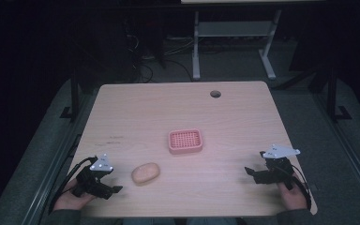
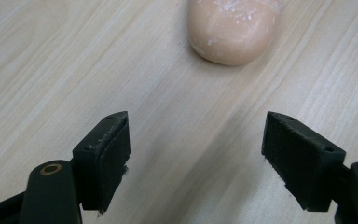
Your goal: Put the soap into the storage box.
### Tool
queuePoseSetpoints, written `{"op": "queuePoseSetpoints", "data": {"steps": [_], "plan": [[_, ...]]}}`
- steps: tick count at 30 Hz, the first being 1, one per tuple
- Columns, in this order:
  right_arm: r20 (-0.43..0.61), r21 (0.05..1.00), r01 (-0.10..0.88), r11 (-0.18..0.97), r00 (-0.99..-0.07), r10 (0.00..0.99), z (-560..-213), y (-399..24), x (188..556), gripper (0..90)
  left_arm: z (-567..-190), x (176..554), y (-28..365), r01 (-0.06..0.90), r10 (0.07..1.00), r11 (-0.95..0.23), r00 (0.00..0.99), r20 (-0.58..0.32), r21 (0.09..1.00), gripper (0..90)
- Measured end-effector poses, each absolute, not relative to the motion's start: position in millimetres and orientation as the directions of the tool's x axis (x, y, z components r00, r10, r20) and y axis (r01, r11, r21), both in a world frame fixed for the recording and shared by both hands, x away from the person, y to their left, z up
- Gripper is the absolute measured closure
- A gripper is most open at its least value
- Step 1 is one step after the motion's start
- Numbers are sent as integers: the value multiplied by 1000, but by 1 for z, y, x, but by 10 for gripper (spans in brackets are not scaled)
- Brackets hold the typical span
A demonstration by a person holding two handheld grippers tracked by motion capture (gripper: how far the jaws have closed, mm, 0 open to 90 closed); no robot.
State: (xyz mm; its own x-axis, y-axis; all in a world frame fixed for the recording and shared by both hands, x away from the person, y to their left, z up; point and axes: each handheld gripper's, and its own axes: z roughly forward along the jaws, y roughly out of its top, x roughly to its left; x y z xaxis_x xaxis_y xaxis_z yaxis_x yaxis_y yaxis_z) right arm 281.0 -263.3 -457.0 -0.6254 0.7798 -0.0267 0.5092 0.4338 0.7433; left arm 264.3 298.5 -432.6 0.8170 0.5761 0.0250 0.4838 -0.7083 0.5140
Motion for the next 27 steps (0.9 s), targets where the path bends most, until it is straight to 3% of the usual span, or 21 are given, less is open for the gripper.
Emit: {"op": "queuePoseSetpoints", "data": {"steps": [27], "plan": [[-33, 742, 500, 447, -638, 769, -456, -263, 280, 141, -429, 267, 270, 414, 504, -753, 862, 45, 511, 208]]}}
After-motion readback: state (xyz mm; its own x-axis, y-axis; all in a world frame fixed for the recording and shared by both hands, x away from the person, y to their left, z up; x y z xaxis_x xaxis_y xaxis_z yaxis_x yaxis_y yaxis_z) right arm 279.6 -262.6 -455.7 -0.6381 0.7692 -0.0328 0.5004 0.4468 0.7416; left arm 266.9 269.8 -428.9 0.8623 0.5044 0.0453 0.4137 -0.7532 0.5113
